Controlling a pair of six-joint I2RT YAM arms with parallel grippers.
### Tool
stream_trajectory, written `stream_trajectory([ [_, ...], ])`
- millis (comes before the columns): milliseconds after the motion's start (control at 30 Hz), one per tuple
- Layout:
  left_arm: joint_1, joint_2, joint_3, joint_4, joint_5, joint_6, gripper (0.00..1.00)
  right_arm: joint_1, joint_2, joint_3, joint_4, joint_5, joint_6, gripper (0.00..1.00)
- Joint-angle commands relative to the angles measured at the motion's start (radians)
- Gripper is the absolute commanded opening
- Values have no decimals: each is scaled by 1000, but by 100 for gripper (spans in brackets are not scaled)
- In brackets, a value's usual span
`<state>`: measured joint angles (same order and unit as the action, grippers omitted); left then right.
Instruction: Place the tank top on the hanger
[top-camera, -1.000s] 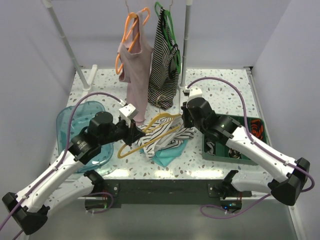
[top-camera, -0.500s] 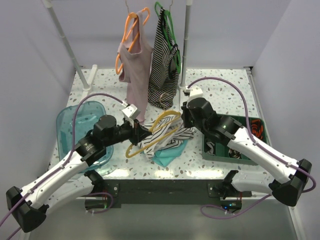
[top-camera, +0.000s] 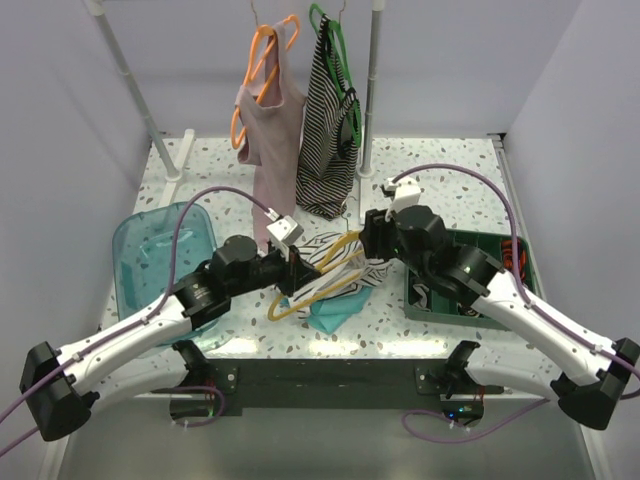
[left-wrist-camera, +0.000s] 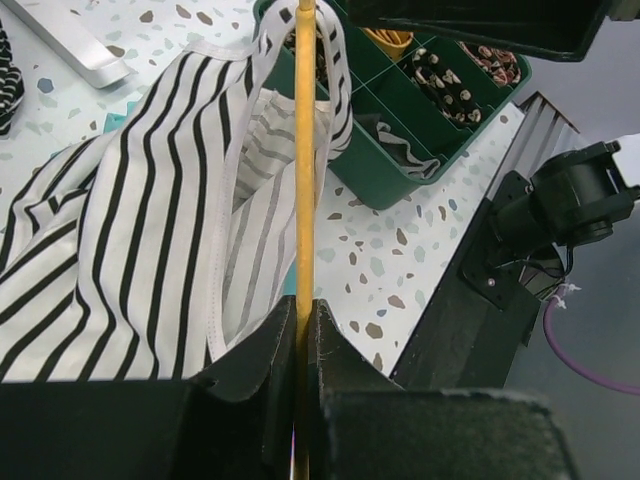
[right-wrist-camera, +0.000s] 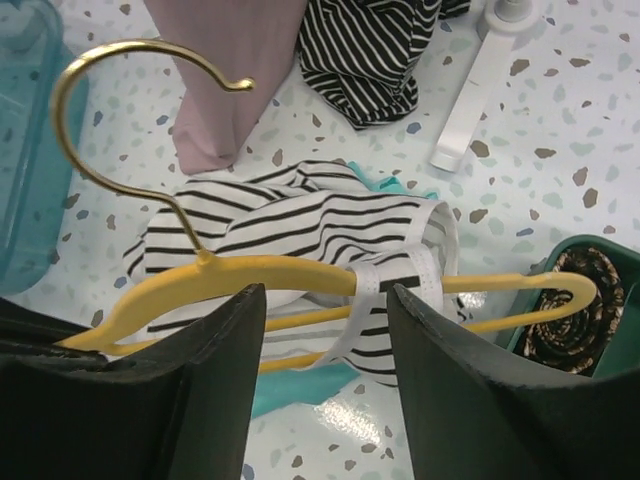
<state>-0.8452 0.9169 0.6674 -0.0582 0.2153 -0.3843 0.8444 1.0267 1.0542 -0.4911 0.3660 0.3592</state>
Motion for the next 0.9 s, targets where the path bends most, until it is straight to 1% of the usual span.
stream_trajectory([
  [0, -25, 11, 8, 107, -51, -14, 0, 4, -91, -42, 141, -68, -68, 57],
  [33, -28, 13, 11, 106, -53, -13, 0, 4, -94, -49, 178, -112, -84, 58],
  [67, -26, 11, 15, 98, -56, -11, 0, 4, -94, -65, 192, -131, -127, 59],
  [133, -28, 1, 17, 89, -60, -8, 0, 2, -100, -75, 204, -191, -157, 60],
  [233, -26, -25, 31, 60, -51, 18, 0, 5, -149, -125, 247, -249, -196, 61],
  [267, -26, -32, 35, 4, -48, 24, 0, 4, -161, -140, 246, -280, -210, 61],
  [367, -28, -46, 35, -23, -19, 50, 0, 4, -188, -158, 256, -350, -238, 63],
  [433, -26, -49, 26, -23, -5, 50, 0, 4, -186, -161, 275, -335, -230, 67],
  [533, -26, -43, 15, -11, 1, 42, 0, 4, -168, -154, 304, -334, -206, 68],
  [600, -26, -39, 11, -3, 6, 38, 0, 4, -130, -134, 321, -331, -184, 68],
  [667, -28, -30, 8, 14, 10, 32, 0, 4, -71, -106, 322, -296, -148, 68],
  [800, -26, -23, 9, 38, 18, 24, 0, 5, -13, -89, 353, -227, -117, 67],
  [867, -26, -12, 14, 43, 18, 24, 0, 5, -5, -89, 381, -200, -99, 64],
])
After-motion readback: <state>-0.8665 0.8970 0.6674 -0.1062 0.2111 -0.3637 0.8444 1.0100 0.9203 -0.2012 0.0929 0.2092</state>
